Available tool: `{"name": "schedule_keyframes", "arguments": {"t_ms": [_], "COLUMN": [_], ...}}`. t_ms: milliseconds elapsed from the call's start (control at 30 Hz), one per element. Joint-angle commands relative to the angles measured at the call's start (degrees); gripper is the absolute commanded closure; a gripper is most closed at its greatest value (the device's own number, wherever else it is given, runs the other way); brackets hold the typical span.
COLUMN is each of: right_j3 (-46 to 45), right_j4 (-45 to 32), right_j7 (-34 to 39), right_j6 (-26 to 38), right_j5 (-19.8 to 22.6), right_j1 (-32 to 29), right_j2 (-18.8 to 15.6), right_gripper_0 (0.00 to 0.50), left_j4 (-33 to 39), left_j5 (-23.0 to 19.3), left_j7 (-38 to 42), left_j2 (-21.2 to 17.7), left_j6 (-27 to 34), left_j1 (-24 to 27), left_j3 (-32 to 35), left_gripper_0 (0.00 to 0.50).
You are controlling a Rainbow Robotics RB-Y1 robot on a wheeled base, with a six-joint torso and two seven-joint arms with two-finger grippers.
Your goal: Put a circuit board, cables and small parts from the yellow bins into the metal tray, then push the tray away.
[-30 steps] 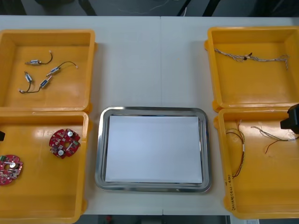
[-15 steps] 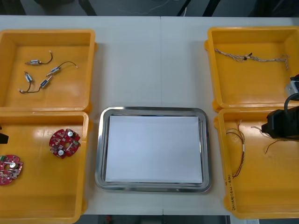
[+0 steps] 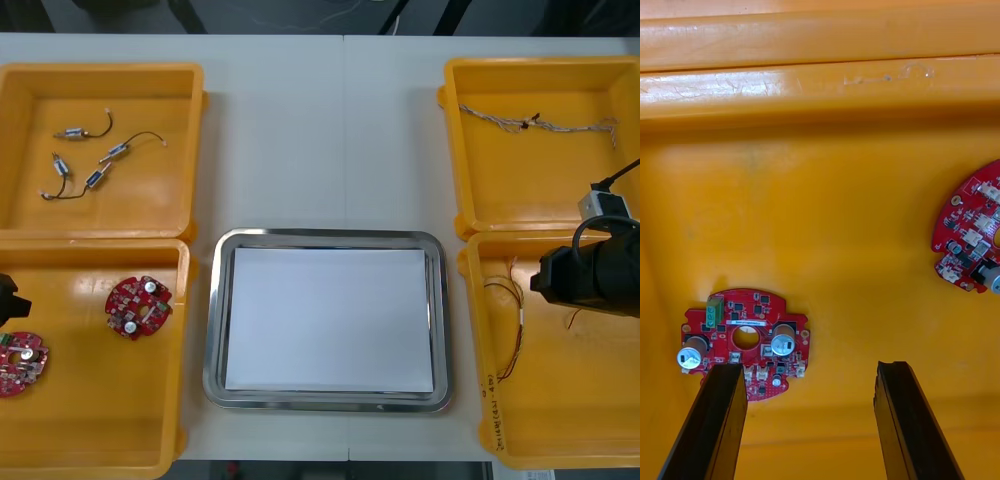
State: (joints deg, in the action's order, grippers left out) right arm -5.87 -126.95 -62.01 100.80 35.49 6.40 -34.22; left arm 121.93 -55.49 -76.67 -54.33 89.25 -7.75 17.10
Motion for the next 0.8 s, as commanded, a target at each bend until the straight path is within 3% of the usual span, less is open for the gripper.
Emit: {"name": "schedule_keyframes", "arguments": {"t_ms": [33, 267, 800], "right_j3": [3.3, 8.2, 8.4], "right_j4": [-0.4, 2.7, 7.8], "right_j7": [0.9, 1.5, 0.8], "right_j6": [-2.1, -5.8, -12.8], "right_j5": [-2.8, -7.3, -7.3], "right_j1": [-2.2, -2.3, -3.5], "right_j2": [0.6, 0.5, 0.6], "right_gripper_0": [0.0, 0.0, 0.0], "left_j4": [0.1, -2.6, -6.0], "left_j5": [0.6, 0.5, 2.6], "left_j7": [-3.8, -5.2, -6.1], "left_j2": [-2.7, -3.1, -3.8], "left_j6": [-2.4, -6.2, -10.8], "left_j1": [-3.1, -4.0, -4.0], "left_j3": [-0.5, -2.2, -7.2], "left_gripper_0": [0.0, 0.0, 0.0]}}
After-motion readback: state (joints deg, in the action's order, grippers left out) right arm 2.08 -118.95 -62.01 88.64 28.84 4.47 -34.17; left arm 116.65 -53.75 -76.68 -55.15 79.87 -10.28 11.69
